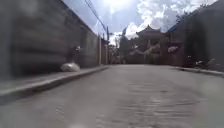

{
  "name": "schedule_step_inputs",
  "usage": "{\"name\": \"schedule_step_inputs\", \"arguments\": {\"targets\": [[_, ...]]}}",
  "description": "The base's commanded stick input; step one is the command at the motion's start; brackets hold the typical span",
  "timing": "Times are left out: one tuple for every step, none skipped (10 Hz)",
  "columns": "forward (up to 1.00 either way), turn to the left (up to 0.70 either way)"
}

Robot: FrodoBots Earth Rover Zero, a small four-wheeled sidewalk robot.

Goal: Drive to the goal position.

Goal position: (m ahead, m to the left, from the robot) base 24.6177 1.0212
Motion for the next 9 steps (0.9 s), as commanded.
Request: {"name": "schedule_step_inputs", "arguments": {"targets": [[1.0,0.0],[1.0,0.0],[1.0,0.02],[1.0,0.0],[1.0,-0.39],[1.0,-0.4],[1.0,-0.4],[1.0,-0.4],[1.0,-0.4]]}}
